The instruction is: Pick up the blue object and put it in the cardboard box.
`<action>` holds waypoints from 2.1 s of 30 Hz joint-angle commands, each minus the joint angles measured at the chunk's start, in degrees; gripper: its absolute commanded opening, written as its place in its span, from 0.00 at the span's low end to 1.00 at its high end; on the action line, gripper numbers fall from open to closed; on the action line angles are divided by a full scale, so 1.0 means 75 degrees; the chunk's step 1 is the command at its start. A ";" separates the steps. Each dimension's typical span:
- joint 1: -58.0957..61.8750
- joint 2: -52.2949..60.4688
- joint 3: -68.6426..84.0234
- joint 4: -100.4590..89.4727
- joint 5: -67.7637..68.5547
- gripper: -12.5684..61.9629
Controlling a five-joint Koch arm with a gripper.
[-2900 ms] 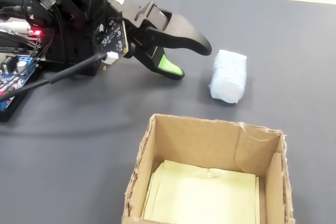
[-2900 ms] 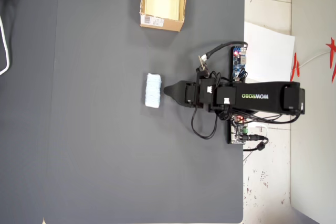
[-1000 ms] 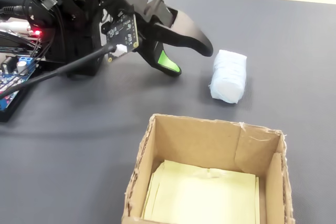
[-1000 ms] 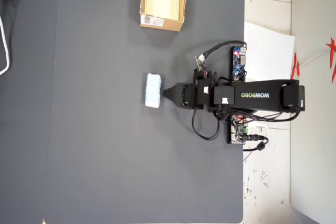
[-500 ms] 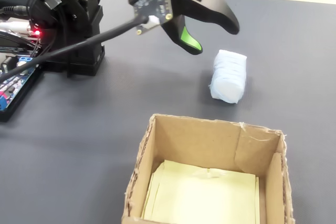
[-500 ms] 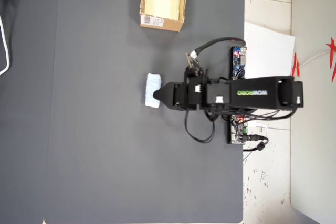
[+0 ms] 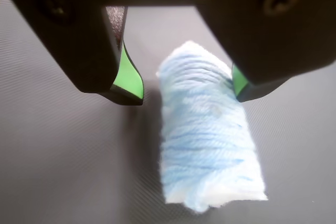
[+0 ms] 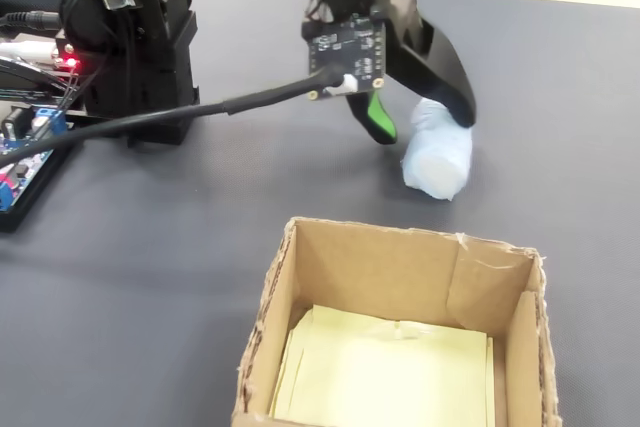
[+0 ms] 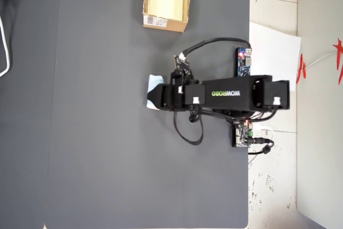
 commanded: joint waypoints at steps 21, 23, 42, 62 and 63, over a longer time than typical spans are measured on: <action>0.0820 0.1348 0.0211 -0.1523 0.0398 0.37; 0.0996 0.1629 0.0434 -0.1910 0.0398 0.37; 0.2402 0.4266 0.1875 -0.4441 0.0258 0.37; 0.5918 0.1945 -0.1055 -0.4289 -0.0187 0.37; 0.5988 0.1875 -0.1043 -0.4219 -0.0199 0.38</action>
